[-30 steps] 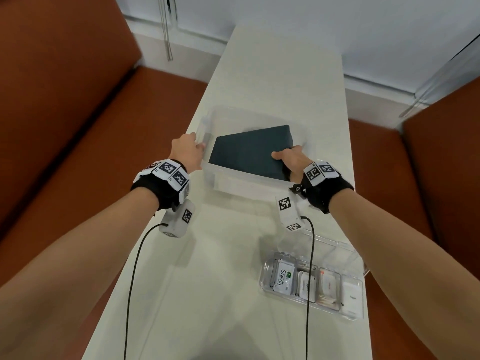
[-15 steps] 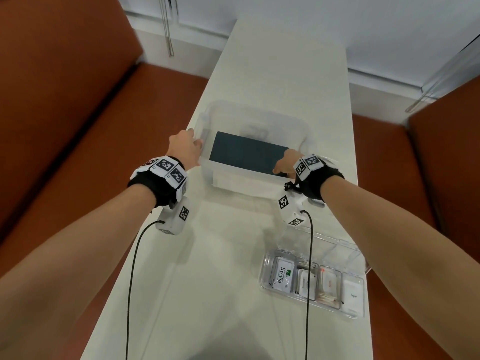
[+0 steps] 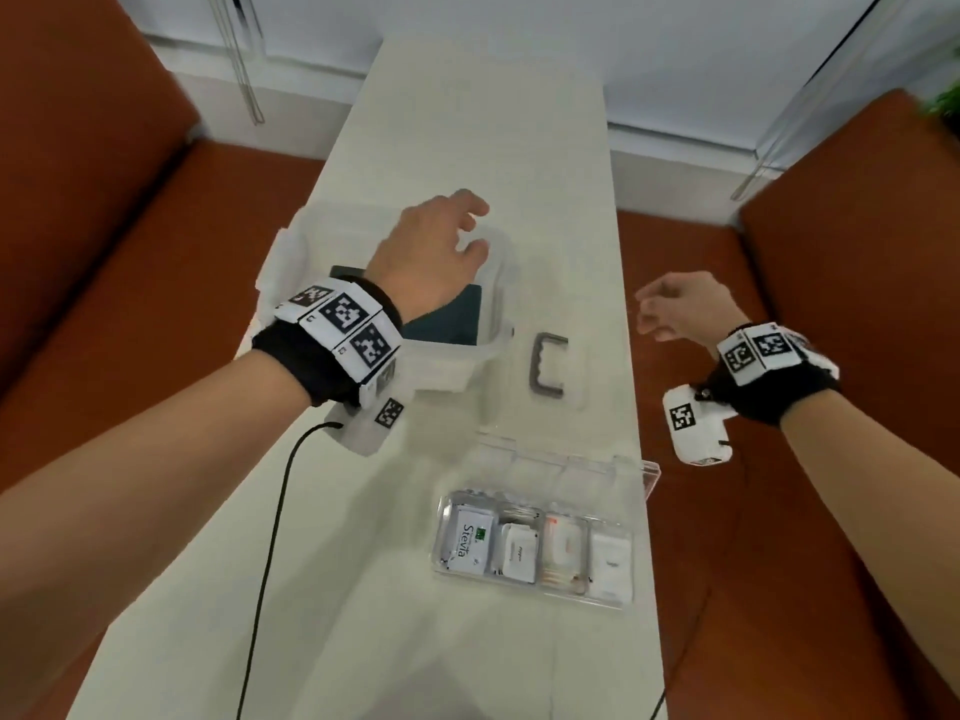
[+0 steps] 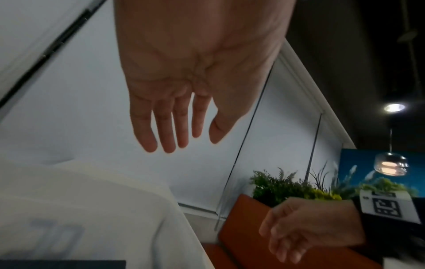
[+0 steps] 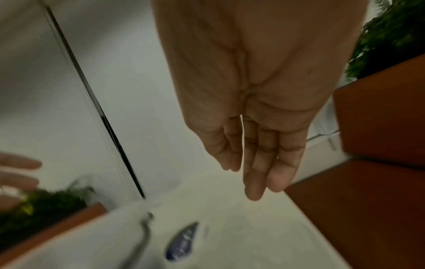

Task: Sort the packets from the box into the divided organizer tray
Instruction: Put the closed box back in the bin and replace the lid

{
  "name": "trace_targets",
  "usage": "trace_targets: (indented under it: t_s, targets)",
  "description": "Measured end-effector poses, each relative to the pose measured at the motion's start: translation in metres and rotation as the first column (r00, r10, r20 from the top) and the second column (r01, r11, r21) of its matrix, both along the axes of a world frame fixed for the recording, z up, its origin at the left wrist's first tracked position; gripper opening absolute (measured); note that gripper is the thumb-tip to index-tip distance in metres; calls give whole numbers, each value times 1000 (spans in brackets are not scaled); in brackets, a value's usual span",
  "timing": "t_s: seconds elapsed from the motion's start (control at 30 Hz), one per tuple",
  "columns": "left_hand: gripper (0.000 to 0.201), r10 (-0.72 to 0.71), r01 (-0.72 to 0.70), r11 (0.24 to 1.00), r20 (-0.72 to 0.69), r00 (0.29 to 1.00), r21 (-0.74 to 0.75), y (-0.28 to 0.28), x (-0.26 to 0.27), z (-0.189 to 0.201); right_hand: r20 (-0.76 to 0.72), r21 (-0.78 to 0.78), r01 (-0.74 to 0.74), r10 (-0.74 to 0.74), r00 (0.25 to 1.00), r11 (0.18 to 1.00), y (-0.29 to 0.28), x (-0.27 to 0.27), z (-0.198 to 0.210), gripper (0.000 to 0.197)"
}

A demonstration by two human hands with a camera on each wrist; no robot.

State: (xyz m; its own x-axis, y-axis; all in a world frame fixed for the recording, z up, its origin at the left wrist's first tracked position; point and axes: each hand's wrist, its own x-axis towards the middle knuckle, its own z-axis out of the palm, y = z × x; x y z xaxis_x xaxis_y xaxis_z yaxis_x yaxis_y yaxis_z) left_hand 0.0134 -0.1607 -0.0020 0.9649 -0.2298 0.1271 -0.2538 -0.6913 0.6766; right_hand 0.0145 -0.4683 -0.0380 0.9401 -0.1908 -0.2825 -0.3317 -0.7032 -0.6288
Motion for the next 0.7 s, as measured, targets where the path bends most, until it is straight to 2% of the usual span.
trace_targets:
  t_s: [0.13, 0.2, 0.27, 0.37, 0.47, 0.53, 0.63, 0.7]
  targets:
    - [55, -71, 135, 954, -237, 969, 267, -44, 5, -25, -229, -230, -81, 27, 973, 970, -42, -20, -56, 42]
    - [54, -39, 161, 922, -329, 943, 353, -55, 5, -42, -349, -308, -170, 55, 935, 936, -47, -27, -84, 62]
    - [47, -8, 160, 913, -376, 927, 375, -60, 5, -54, -424, -309, -226, 79, 902, 924, -46, -29, -108, 75]
    - [37, 37, 122, 911, -374, 927, 393, -63, 3, -64, -449, -281, -244, 98, 888, 928, -37, -27, -132, 79]
    - [31, 66, 93, 897, -339, 938, 433, -66, 3, -67, -447, -289, -273, 123, 886, 917, -30, -27, -146, 70]
    - [29, 70, 86, 894, -329, 942, 439, -67, 3, -67, -433, -264, -222, 90, 897, 939, -30, -26, -150, 63]
    - [29, 74, 73, 898, -313, 947, 435, -69, 3, -67, -387, -132, 2, -54, 921, 991, -42, -24, -156, 62]
    - [29, 80, 67, 896, -308, 948, 439, -72, 2, -66, -386, -76, 134, -153, 910, 988, -53, -26, -156, 59]
